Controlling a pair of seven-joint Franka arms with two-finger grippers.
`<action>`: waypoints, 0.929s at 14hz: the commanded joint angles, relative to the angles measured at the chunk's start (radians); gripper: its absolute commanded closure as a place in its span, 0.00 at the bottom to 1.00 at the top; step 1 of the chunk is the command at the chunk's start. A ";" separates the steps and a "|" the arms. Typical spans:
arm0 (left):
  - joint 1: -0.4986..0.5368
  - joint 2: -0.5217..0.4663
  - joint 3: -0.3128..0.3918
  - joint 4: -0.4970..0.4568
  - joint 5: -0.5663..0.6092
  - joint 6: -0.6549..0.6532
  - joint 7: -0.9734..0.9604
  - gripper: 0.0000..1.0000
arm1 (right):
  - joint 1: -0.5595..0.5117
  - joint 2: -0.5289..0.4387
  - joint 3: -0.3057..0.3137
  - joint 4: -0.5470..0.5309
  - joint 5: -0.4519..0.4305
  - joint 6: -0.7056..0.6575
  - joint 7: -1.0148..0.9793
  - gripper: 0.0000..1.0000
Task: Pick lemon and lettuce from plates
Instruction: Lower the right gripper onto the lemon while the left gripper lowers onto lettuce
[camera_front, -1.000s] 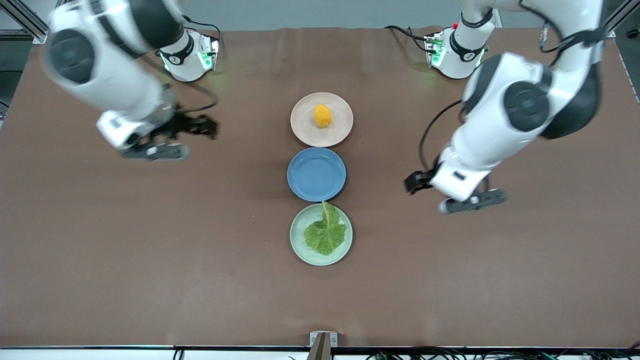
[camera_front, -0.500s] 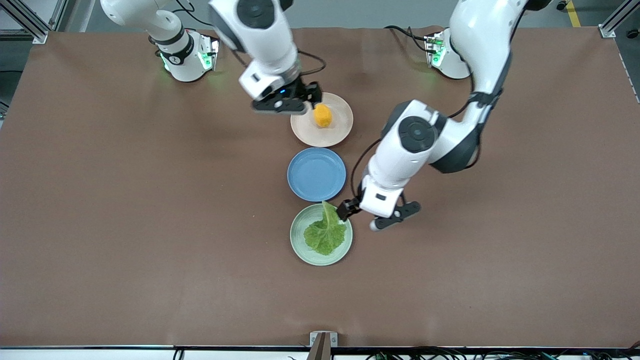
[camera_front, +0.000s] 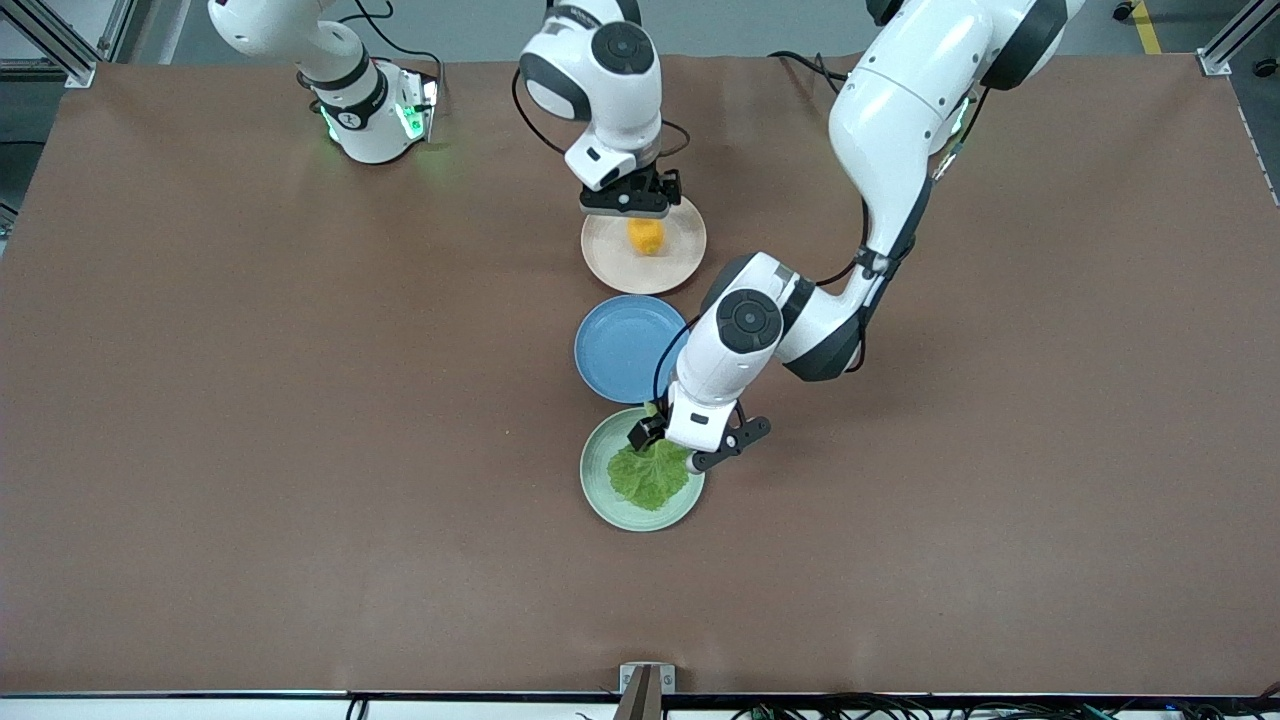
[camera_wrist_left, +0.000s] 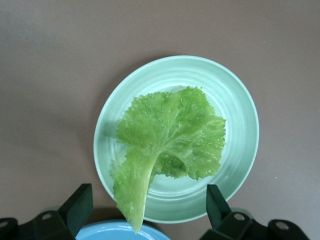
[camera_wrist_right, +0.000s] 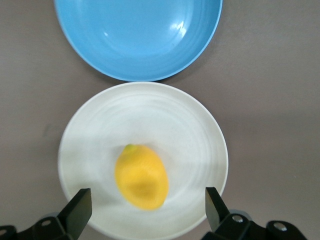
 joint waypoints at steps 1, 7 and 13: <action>-0.028 0.058 0.013 0.034 -0.018 0.054 -0.013 0.00 | 0.013 0.089 -0.014 0.012 -0.043 0.077 0.037 0.00; -0.034 0.092 0.015 0.028 -0.008 0.061 -0.008 0.00 | 0.053 0.189 -0.019 0.019 -0.051 0.182 0.075 0.00; -0.035 0.099 0.015 0.025 0.012 0.061 -0.008 0.03 | 0.065 0.218 -0.020 0.035 -0.061 0.188 0.093 0.00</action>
